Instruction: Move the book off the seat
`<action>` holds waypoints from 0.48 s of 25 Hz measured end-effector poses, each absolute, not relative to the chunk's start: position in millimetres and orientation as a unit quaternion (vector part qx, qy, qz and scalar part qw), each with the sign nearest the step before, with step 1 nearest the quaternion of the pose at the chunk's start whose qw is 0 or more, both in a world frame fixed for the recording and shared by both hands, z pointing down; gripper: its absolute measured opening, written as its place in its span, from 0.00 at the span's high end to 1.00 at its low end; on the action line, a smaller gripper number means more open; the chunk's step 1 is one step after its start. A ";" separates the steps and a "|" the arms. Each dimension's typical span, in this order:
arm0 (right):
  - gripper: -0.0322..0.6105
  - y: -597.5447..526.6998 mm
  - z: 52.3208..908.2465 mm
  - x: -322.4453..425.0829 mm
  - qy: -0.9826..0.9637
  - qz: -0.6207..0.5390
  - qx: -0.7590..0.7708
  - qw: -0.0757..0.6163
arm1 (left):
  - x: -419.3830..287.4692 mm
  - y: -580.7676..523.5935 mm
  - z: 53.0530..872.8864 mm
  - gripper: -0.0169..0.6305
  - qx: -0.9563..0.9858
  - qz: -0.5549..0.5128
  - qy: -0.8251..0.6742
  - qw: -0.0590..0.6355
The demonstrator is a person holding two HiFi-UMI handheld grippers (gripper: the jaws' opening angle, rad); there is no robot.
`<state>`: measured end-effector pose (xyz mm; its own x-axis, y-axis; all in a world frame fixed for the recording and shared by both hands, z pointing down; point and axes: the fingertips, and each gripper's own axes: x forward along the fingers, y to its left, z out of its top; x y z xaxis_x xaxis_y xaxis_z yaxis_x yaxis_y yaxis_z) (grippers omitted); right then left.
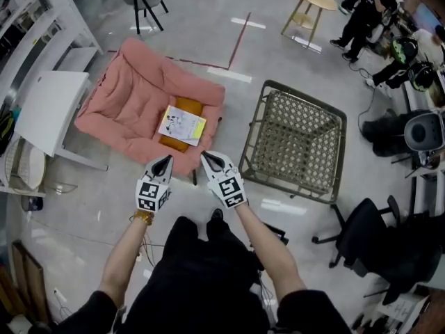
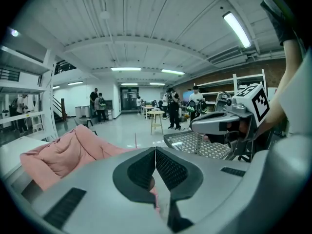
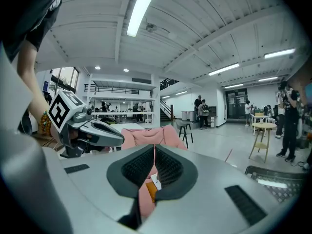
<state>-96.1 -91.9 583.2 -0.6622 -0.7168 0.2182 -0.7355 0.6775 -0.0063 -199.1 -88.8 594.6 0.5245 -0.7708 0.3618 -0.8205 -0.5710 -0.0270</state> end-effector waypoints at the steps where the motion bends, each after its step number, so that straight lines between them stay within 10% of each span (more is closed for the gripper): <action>1: 0.93 -98.6 584.7 -97.4 -0.910 0.049 0.399 0.100 | -200.7 -96.2 597.5 0.95 0.869 0.171 -0.458 0.076; 12: 0.93 -177.3 631.4 -123.3 -0.892 0.090 0.423 0.135 | -227.8 -195.5 651.7 0.95 0.877 0.197 -0.421 0.121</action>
